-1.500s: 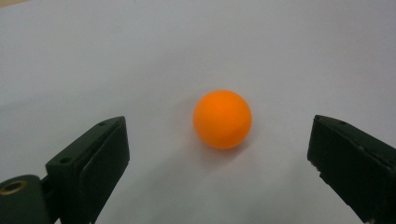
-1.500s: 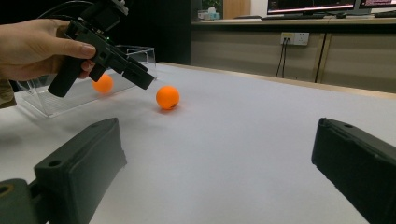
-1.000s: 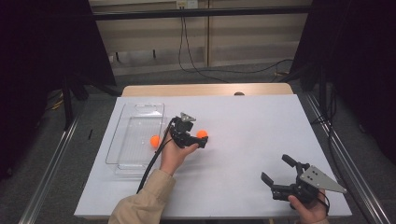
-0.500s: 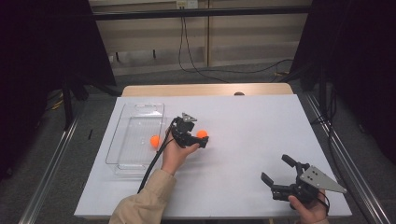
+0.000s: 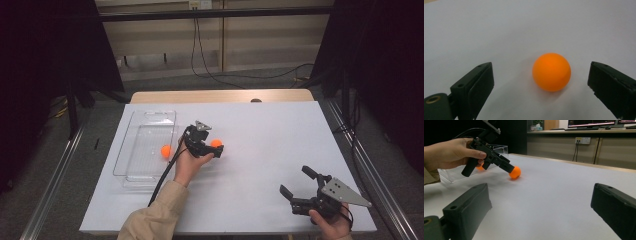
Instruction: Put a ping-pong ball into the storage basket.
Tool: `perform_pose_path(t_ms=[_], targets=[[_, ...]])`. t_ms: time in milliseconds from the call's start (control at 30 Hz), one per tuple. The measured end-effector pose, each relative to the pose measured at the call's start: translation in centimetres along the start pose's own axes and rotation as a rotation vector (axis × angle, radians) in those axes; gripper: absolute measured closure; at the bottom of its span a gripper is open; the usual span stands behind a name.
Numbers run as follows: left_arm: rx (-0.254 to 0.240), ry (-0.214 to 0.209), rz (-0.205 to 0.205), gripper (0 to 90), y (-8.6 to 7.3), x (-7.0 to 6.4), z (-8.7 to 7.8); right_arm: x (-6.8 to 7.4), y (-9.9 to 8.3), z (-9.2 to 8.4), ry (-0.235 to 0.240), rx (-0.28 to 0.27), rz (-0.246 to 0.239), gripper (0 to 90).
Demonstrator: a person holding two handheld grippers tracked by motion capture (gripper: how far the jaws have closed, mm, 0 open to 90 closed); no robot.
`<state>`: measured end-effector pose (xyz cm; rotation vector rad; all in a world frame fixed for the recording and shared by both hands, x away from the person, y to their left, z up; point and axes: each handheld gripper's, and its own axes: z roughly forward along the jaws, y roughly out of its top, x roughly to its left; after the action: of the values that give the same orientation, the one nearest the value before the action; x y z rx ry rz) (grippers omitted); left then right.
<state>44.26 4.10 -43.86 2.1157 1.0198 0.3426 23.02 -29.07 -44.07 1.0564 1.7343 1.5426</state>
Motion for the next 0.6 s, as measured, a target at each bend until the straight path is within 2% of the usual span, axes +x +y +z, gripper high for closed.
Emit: perform_pose_path(t_ms=[600], targets=[[-0.008,0.002,0.005,7.5,0.02,-0.03,0.51,-0.03,-0.03,-0.02,-0.001,0.001,0.001,1.8]])
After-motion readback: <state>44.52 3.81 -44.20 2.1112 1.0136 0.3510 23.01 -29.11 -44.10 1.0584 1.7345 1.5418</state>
